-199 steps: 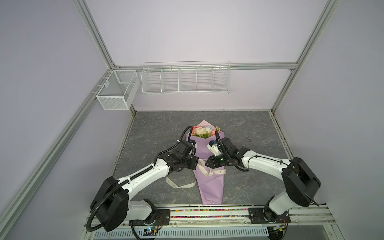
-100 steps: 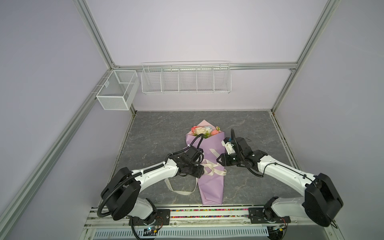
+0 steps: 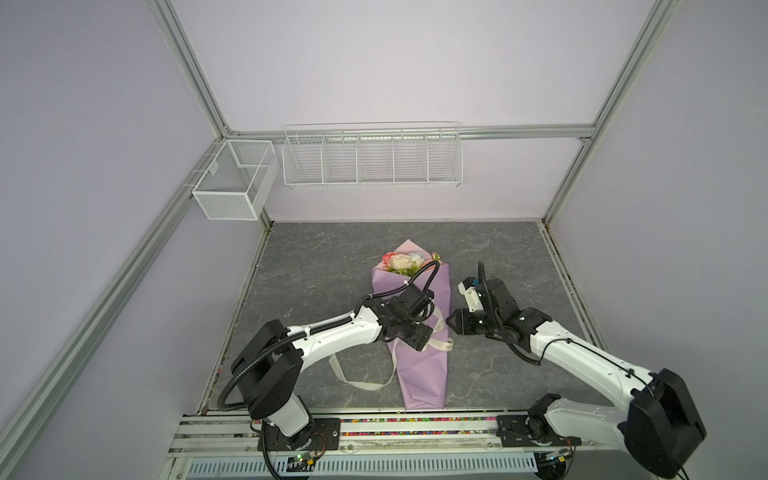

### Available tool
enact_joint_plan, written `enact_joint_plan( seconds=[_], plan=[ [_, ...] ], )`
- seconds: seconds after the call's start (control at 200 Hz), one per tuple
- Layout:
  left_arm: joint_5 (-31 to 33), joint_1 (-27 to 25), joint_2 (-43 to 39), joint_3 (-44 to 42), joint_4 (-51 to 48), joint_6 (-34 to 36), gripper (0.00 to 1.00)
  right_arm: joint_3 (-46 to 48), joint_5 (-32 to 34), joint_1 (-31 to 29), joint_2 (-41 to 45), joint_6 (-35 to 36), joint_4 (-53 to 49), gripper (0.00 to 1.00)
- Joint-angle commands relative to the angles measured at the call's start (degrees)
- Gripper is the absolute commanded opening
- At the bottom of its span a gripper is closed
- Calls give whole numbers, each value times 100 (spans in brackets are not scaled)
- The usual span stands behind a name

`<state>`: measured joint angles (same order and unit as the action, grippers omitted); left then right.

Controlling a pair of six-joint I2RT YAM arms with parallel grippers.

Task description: Tie the bouquet of fake flowers

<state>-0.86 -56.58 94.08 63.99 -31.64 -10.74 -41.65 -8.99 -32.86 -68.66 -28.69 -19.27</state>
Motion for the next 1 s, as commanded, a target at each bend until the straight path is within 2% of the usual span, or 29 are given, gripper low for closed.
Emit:
enact_joint_plan(
  seconds=[0.0, 0.48, 0.58, 0.815, 0.93, 1.0],
  plan=[
    [264, -113, 275, 357, -372, 350, 76, 157, 65, 34, 180, -144, -86, 42],
    [553, -240, 1020, 819, -1071, 866, 77, 247, 170, 87, 301, -180, -227, 42],
    [544, -240, 1066, 797, -1129, 896, 74, 245, 178, 88, 292, -196, -240, 42],
    [387, -240, 971, 773, -1160, 951, 50, 227, 72, 90, 283, -197, -262, 43],
    [372, -240, 810, 755, -1188, 986, 32, 255, -161, 95, 292, -117, -142, 43],
    [397, -240, 671, 726, -1196, 972, 25, 245, -309, 88, 275, -29, -76, 42]
  ],
)
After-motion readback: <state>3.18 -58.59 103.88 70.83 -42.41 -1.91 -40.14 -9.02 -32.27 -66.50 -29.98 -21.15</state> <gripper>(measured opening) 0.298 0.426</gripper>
